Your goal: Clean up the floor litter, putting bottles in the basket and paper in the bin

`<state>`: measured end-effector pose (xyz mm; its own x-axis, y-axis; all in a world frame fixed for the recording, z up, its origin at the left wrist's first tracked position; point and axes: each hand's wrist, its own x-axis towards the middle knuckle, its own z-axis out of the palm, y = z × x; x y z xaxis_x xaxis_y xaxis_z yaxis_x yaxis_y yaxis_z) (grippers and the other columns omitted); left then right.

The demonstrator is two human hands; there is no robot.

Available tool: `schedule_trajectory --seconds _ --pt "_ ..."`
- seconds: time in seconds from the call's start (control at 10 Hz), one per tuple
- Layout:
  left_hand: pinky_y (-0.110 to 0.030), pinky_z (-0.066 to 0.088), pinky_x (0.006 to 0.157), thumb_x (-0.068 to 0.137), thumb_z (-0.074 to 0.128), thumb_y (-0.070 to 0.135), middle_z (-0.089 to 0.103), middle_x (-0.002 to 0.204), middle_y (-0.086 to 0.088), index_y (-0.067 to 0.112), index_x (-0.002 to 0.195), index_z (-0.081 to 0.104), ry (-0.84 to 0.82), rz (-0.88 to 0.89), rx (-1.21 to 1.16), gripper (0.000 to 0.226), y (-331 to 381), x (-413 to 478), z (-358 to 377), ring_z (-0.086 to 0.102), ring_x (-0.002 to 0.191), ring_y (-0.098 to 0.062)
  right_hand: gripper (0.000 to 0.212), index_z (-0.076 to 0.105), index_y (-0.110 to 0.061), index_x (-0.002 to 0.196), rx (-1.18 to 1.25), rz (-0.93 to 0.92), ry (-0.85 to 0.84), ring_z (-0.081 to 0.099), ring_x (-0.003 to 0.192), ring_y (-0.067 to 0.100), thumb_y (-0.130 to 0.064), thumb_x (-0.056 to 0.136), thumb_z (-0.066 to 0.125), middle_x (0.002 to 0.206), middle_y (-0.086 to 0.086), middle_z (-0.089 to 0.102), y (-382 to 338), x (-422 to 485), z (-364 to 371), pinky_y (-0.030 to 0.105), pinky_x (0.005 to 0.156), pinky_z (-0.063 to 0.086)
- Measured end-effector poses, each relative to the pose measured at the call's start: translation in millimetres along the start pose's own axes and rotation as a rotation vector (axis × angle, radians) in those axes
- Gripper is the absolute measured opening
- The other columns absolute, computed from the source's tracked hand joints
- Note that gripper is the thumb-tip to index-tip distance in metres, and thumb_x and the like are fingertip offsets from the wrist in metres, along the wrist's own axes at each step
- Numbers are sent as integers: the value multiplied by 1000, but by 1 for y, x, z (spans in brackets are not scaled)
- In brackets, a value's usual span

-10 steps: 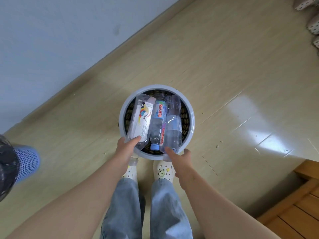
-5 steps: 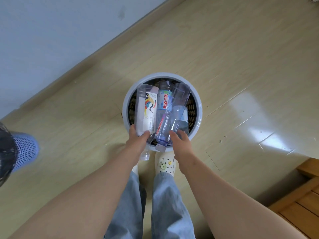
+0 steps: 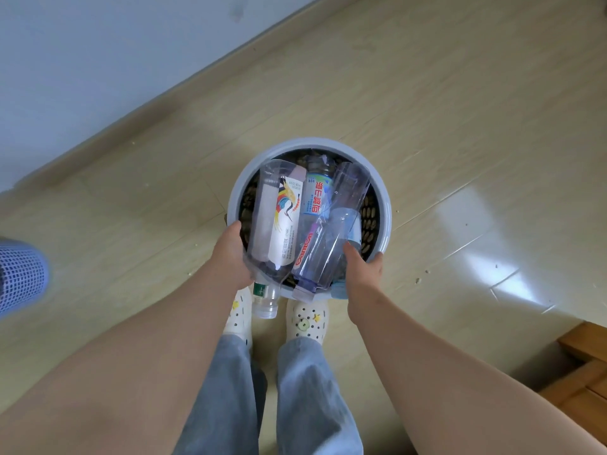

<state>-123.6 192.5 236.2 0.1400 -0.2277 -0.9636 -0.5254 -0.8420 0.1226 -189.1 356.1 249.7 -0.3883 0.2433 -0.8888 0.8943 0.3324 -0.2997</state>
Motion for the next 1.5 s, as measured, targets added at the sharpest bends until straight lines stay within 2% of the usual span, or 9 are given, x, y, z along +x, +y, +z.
schedule_trajectory --seconds 0.1,0.4,0.5,0.6,0.7,0.9,1.0,1.2,1.5 --pt "-34 47 78 89 53 23 63 91 -3 18 85 59 -11 -28 -10 9 5 8 -15 56 74 -17 79 9 -24 152 -17 -21 10 26 141 24 -40 91 55 158 -3 12 4 -5 10 42 113 26" --pt "-34 45 86 94 53 26 59 82 2 18 77 53 95 -21 -121 18 26 37 -92 55 76 -15 72 14 -29 151 -166 -137 -153 26 141 22 -38 91 54 157 -5 14 -1 -30 75 45 115 25" --pt "-34 48 80 90 56 18 63 94 -3 13 87 58 153 -38 -177 7 30 51 -133 57 82 -19 72 16 -31 150 -224 -148 -227 28 140 22 -39 90 56 156 -4 21 2 -44 110 47 114 26" --pt "-29 48 61 87 52 12 65 114 -6 12 115 60 189 -12 -221 29 36 71 -183 58 85 -22 67 21 -29 149 -280 -149 -293 34 137 21 -33 91 56 153 -3 26 7 -64 150 42 113 28" --pt "-26 43 52 87 51 13 64 116 -10 11 120 58 212 25 -253 33 44 87 -234 58 80 -22 62 27 -30 147 -321 -160 -340 44 128 20 -28 92 56 147 -4 36 20 -88 195 37 105 33" --pt "-28 47 62 88 53 12 65 113 -9 14 111 63 169 18 -408 25 65 111 -351 61 91 -21 58 32 -31 145 -312 -200 -335 48 119 17 -20 93 55 131 -9 41 56 -143 308 40 107 39" --pt "-27 47 64 92 45 9 62 92 -5 16 84 59 109 22 -517 18 68 121 -403 59 87 -20 55 34 -34 141 -330 -192 -336 50 105 17 -19 93 54 119 -8 44 71 -167 357 35 94 45" --pt "-24 43 70 97 39 12 53 85 2 19 83 50 24 86 -701 19 85 140 -471 51 74 -11 57 33 -38 141 -390 -202 -332 52 115 21 -20 91 54 121 -4 48 97 -197 428 39 96 44" --pt "-37 44 103 95 47 11 59 90 -5 14 93 56 -87 75 -823 10 99 141 -508 56 97 -24 62 23 -41 143 -506 -225 -334 54 118 26 -25 91 53 122 -3 45 111 -211 451 40 96 44"
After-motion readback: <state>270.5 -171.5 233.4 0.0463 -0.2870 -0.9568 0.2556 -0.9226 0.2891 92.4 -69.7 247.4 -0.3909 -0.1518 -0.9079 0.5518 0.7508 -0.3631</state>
